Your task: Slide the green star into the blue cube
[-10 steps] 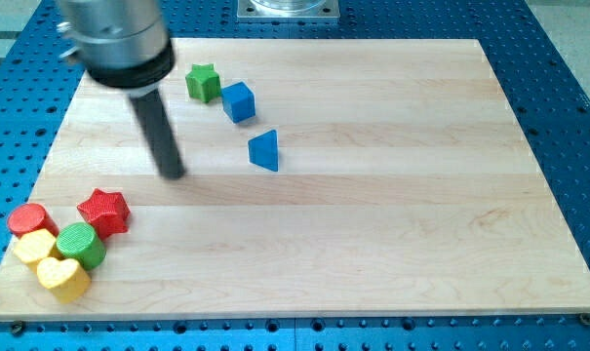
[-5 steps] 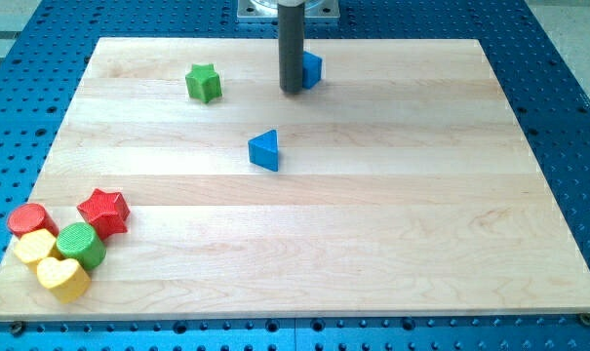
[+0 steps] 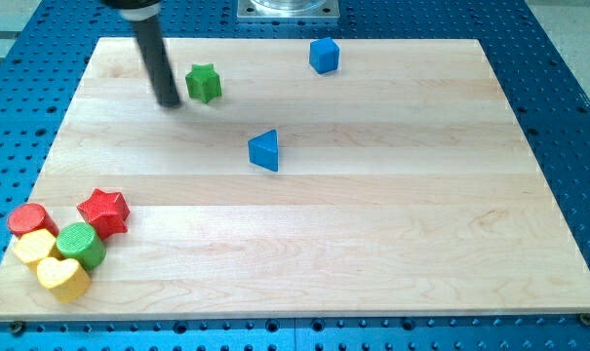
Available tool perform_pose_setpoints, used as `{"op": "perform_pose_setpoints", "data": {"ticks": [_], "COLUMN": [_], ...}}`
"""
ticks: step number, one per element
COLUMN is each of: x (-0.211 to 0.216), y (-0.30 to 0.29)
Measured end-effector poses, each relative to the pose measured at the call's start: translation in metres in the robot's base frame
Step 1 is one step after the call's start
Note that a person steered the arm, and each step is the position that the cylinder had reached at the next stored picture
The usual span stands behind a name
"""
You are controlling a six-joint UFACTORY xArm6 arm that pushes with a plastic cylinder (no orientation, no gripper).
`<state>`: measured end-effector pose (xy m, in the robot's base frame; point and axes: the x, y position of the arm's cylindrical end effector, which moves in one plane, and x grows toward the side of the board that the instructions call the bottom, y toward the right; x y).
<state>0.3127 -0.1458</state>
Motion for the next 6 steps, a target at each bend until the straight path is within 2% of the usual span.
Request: {"op": "perform_pose_setpoints", "data": {"ticks": [1, 2, 3, 4, 5, 6], "x": [-0.037, -0.037, -0.013, -0.010, -0.013, -0.045], "y": [0.057, 0.135, 0.126, 0.094, 0.083, 0.119]}}
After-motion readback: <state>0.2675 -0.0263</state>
